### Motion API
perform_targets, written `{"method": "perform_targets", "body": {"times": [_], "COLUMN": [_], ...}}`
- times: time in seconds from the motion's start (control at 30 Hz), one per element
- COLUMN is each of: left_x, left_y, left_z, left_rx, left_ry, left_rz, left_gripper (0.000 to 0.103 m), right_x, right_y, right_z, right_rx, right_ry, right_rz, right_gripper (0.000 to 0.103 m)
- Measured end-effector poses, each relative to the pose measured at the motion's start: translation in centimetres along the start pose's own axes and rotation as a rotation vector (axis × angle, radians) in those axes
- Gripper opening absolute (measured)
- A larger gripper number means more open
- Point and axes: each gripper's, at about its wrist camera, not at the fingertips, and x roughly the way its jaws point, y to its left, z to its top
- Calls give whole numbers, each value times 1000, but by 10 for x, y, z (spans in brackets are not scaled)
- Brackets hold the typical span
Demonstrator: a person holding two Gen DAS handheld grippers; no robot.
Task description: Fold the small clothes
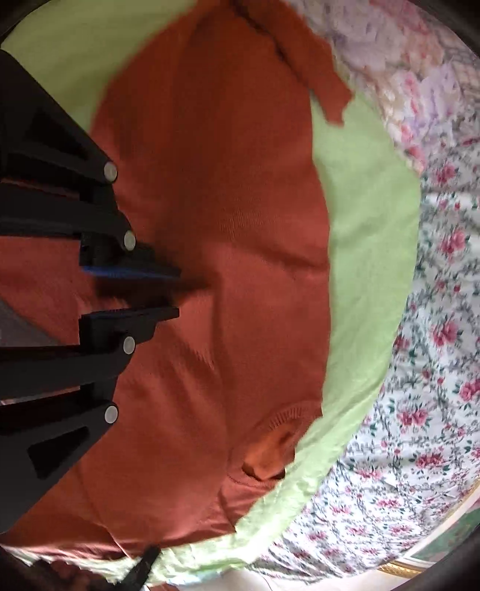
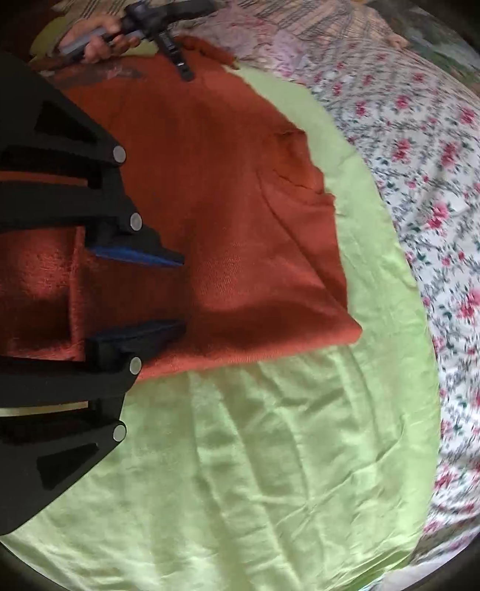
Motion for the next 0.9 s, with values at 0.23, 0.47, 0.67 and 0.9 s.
{"method": "perform_targets", "body": {"times": [0.23,0.47,0.67,0.9], "left_x": [-42,-39,7,10], "left_y": [55,130,173,180], "left_z": [24,84,106,99], "left_rx": [18,80,130,31], "left_ry": [-100,-90,55,14], "left_rz": [200,371,421,307], "left_gripper": [58,85,90,7], "right_x": [-39,-28,-16,-7], "right_y": [29,51,60,70], "right_z": [-23,-55,-62,-60], "right_rx": [-19,-36,-48,-45], "right_ry": [-27,62,99,118], "right_rz": [166,234,224,260], "right_gripper": [54,54,54,54]}}
